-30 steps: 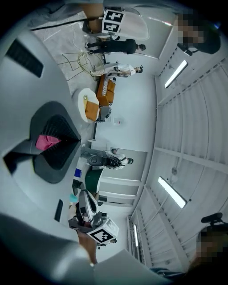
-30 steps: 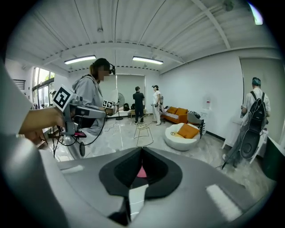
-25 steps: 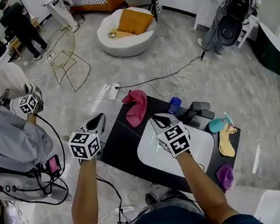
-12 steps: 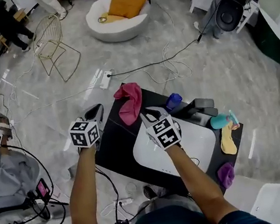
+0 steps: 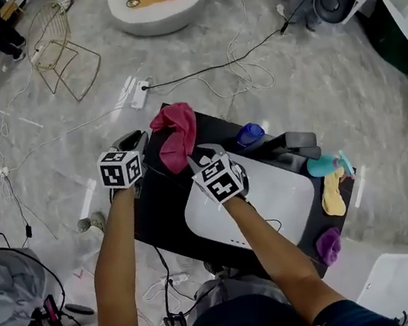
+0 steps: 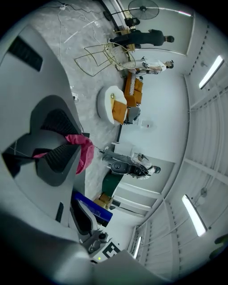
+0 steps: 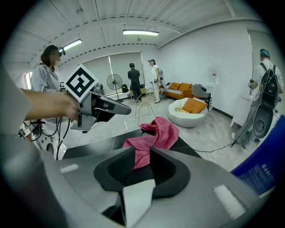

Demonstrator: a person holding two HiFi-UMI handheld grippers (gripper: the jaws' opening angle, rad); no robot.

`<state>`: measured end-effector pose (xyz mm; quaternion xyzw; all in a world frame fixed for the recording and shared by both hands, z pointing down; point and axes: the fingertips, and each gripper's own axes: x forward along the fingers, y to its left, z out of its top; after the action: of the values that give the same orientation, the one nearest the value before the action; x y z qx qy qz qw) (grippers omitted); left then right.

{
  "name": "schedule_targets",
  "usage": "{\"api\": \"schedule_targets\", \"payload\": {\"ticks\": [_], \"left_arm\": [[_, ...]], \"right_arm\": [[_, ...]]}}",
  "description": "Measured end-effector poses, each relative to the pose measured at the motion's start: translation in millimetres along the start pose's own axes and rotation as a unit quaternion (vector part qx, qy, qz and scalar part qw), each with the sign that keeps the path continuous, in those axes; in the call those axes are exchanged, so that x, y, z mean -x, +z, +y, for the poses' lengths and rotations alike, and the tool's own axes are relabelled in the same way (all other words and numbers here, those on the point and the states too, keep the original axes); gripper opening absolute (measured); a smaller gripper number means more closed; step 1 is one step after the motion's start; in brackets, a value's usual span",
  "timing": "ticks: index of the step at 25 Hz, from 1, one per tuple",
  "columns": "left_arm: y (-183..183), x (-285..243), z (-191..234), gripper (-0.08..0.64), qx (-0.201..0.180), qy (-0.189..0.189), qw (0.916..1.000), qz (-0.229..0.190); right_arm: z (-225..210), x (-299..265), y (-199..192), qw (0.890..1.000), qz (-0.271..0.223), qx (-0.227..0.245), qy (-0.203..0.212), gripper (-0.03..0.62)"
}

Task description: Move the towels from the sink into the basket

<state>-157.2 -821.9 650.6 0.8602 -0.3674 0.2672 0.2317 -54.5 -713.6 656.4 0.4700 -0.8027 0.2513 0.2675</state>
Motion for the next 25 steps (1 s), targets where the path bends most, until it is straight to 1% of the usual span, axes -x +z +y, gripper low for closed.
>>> {"api": "schedule_targets", "payload": {"ticks": [6,10,16,18,21,22,25], "left_arm": [[-17.0,-44.7,3.6,0.099,0.004,-0.005,0.9996,0.027],[-33.4,-64.5,8.8,0.136,0.004,-0.002,0.9989,0.048],[-42.2,-79.3,16.7,0.140,0.008,0.008,0.9987,0.050],[-43.8,-81.6,16.4,0.131,0.008,0.007,0.9987,0.050],[-48.0,-85.2,15.9,0.082,0.003,0.008,0.9984,0.056],[-49.3,-86.5,15.9,0.064,0.001,0.009,0.9983,0.058],[-51.5,-88.8,15.8,0.039,-0.003,0.013,0.9983,0.056]], "right_arm": [[-5.8,-34.6,-29.0,1.000,0.030,-0.007,0.003,0.136],[-6.7,-49.8,-41.3,0.999,0.041,-0.012,0.006,0.149],[-10.7,-64.1,-53.0,0.999,0.049,-0.007,0.007,0.147],[-11.1,-66.0,-54.8,0.999,0.051,-0.006,0.009,0.143],[-11.7,-67.3,-55.3,0.999,0.053,-0.002,0.010,0.122],[-12.0,-67.6,-55.4,0.999,0.054,0.000,0.010,0.112],[-11.1,-68.3,-56.7,0.998,0.056,0.007,0.013,0.062]]}}
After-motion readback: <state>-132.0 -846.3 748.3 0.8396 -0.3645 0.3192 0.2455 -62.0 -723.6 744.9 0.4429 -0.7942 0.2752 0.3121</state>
